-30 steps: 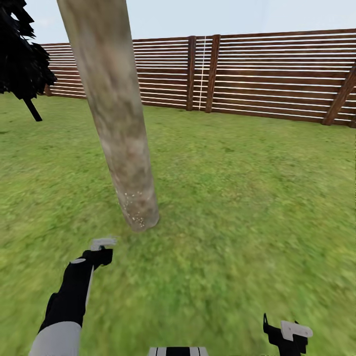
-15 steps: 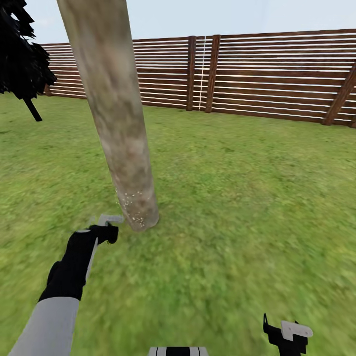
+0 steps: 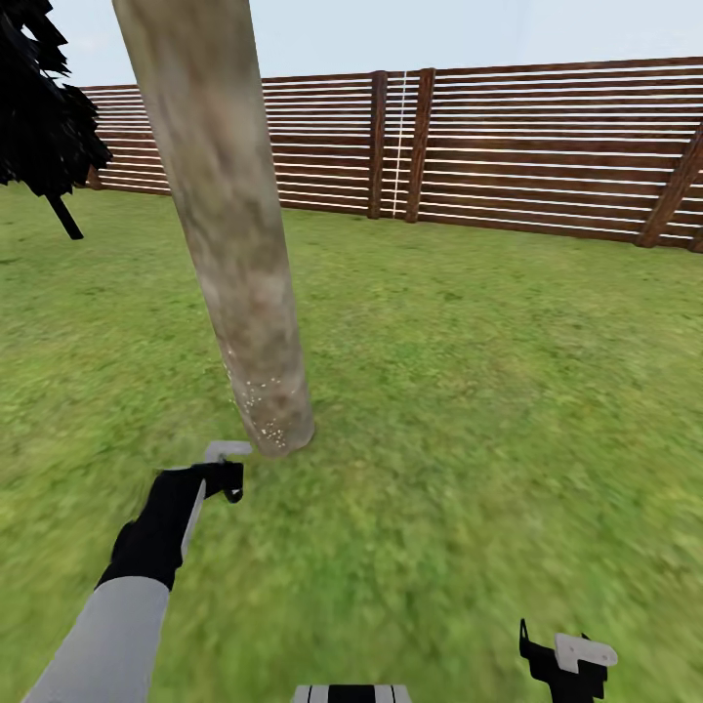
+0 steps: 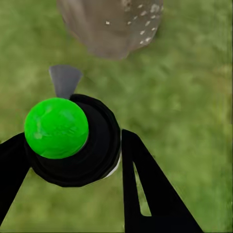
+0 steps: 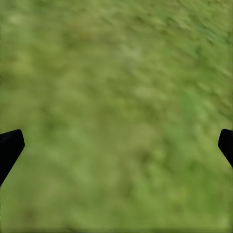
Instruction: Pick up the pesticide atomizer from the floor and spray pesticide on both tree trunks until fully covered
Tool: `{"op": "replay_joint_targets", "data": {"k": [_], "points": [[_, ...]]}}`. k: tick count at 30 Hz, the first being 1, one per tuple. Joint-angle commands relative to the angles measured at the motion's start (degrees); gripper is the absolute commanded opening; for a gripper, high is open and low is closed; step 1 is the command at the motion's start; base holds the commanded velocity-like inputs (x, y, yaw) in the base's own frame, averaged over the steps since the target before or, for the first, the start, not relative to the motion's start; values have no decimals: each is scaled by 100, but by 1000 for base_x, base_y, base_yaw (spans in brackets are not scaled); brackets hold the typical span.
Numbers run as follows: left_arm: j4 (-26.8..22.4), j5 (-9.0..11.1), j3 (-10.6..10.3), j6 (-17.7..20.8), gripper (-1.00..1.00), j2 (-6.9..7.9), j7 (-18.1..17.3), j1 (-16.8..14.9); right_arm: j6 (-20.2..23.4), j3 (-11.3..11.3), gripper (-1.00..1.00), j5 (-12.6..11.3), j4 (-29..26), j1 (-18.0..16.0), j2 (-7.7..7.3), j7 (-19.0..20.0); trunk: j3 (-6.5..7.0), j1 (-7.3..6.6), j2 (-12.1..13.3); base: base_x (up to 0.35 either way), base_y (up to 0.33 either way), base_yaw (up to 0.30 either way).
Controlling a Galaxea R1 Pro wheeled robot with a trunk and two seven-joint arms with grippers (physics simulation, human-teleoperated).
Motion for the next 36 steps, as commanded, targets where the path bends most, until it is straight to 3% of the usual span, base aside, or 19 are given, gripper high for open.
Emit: {"op": "replay_joint_targets", "data": {"k": [1,3,7,10,14,18,36], "points": [[24,-52,-32,-42,-100,-128,192,-1,0,0,100,0,0,0,-3,0,0,0,0,0,0,0],[43,-46,-144,-73,-100,-229,626,-1,0,0,100,0,0,2,-5,0,0,0,0,0,0,0],[-77,-53,-190,-89,-100,-244,862,-2,0,0,100,0,0,2,1,0,0,0,0,0,0,0],[-180,-37,-186,-83,-100,-263,1409,-1,0,0,100,0,-2,0,1,0,0,0,0,0,0,0],[193,-10,-155,-269,-100,-266,1703,-1,0,0,100,-6,-1,3,3,0,0,0,0,0,-145,155],[391,-3,-152,-758,-100,-275,1762,7,0,0,100,-7,-1,3,4,0,0,0,0,11,-261,267],[450,-10,-177,-814,-100,-402,1758,145,0,0,100,0,0,0,4,0,0,0,0,95,-257,36]]}}
